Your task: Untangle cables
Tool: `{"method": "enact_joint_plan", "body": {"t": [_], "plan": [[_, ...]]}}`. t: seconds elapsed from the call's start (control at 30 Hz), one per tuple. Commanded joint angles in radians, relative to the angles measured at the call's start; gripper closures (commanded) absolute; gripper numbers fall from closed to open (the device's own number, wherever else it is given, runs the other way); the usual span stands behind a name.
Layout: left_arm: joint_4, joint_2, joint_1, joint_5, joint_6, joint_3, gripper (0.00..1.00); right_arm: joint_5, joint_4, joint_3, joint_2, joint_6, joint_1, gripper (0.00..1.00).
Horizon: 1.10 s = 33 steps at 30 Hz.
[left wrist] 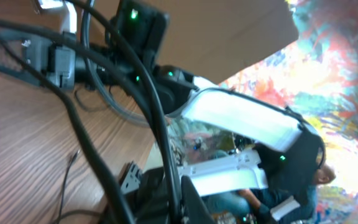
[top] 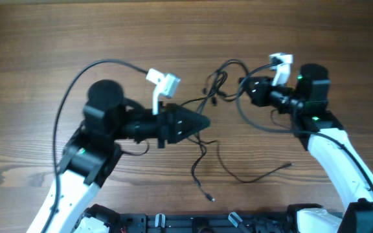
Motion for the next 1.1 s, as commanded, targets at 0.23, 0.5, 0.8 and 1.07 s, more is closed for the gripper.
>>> {"method": "enact_joint_plan", "body": {"t": [0.23, 0.5, 0.8, 1.07], "plan": [[-0.607, -0.241, 0.249, -0.354, 0.232, 0.002, 0.96, -0.145, 0.010, 0.002, 0.007, 0.162, -0.327, 0.96], [-0.671, -0.238, 0.256, -0.848, 0.064, 0.002, 0.96, -0.153, 0.015, 0.002, 0.007, 0.230, -0.442, 0.96], [-0.057, -0.109, 0.256, -0.933, 0.039, 0.002, 0.96, -0.189, -0.001, 0.002, 0.007, 0.227, -0.441, 0.83], [0.488, 0.254, 0.155, -0.809, 0.035, 0.002, 0.96, -0.188, -0.054, 0.002, 0.008, 0.153, -0.439, 0.30]]}}
